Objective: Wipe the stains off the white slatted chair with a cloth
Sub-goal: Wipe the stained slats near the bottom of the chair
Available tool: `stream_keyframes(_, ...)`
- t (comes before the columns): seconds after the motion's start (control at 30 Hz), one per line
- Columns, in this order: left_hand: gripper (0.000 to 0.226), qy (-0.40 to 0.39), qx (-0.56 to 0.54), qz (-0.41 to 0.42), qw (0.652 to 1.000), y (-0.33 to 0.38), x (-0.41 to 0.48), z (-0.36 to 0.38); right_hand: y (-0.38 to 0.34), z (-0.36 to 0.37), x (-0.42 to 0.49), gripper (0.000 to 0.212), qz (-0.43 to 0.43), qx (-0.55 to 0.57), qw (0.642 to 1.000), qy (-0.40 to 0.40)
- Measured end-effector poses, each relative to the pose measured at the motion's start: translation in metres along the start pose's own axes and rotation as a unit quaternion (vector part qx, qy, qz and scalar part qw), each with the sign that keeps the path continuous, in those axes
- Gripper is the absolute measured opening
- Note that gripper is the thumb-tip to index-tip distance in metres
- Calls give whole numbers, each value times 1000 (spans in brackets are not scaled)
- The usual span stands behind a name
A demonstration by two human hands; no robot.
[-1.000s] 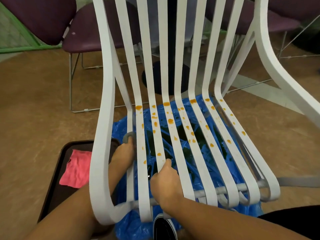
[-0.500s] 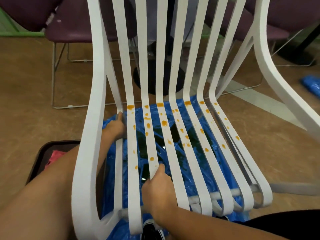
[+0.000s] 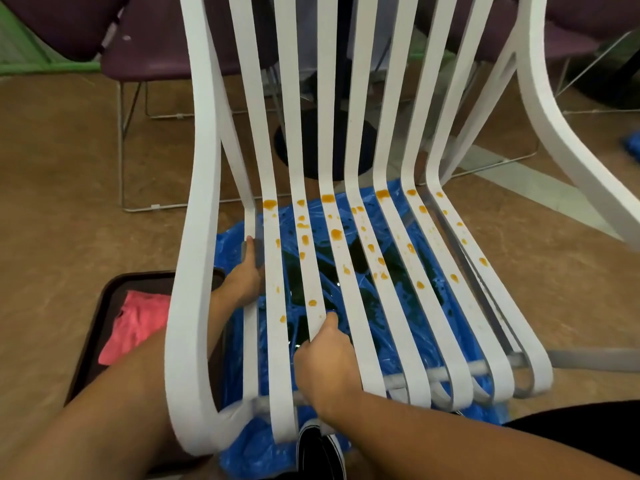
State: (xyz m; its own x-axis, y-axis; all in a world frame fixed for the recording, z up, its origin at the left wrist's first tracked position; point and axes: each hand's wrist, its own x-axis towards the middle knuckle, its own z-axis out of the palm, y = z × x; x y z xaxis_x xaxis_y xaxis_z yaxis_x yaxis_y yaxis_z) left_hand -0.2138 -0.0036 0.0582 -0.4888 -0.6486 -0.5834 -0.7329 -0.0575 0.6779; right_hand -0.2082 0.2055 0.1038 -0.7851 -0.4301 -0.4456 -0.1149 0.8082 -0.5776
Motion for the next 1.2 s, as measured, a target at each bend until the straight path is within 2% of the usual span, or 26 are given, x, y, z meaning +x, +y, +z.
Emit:
stream_keyframes(0.1, 139, -40, 28, 38, 998, -31, -15, 1, 0, -2, 1, 27, -3, -6, 1000, -3)
stream_keyframes(0.13, 141, -49, 47, 49, 996, -44, -19, 3, 0, -3, 1, 26, -6, -3, 1000, -4)
stream_keyframes(0.2, 95, -93, 98, 63, 989, -66, -30, 7, -1, -5, 1, 27, -10, 1, 1000, -6)
stream_keyframes(0.23, 80, -116, 111, 85, 983, -76, -38, 8, -2, -6, 0, 27, -8, 0, 1000, -7)
stream_keyframes(0.37, 84, -191, 120, 125, 966, -118, -56, 7, -5, -7, -1, 30, -2, 6, 1000, -11)
stream_keyframes(0.47, 73, -240, 186, 75, 950, -122, -76, -4, -4, -8, -3, 35, -3, 13, 1000, -22)
stream_keyframes(0.63, 55, -259, 228, 13, 938, -94, -120, -21, -6, -15, -7, 42, 8, 23, 999, -48)
stream_keyframes(0.7, 41, -214, 230, 23, 949, -90, -128, -27, -7, -17, -6, 54, 12, 5, 997, -70)
stream_keyframes(0.77, 27, -138, 147, 4, 979, -77, -152, -31, -11, -23, -6, 66, 21, 12, 993, -112)
stream_keyframes(0.83, 27, -7, 89, 0, 996, -68, -173, -39, -19, -36, -10, 75, 44, 33, 985, -166)
stream_keyframes(0.9, 21, 133, 29, 43, 990, -57, -198, -52, -24, -52, -16, 87, 69, 66, 973, -212)
stream_keyframes(0.93, 18, 187, 0, 72, 980, -52, -207, -58, -26, -58, -19, 88, 71, 86, 968, -226)
stream_keyframes(0.97, 28, 241, -41, 90, 966, -48, -215, -63, -28, -67, -24, 87, 63, 104, 965, -231)
stream_keyframes(1.07, 37, 387, -167, 136, 897, -23, -251, -71, -23, -88, -43, 76, 19, 151, 959, -240)
stream_keyframes(1.13, 33, 448, -194, 206, 848, -1, -282, -70, -18, -102, -58, 66, -14, 183, 956, -230)
stream_keyframes(1.2, 29, 458, -232, 285, 809, 27, -317, -59, -17, -114, -71, 44, -46, 218, 957, -186)
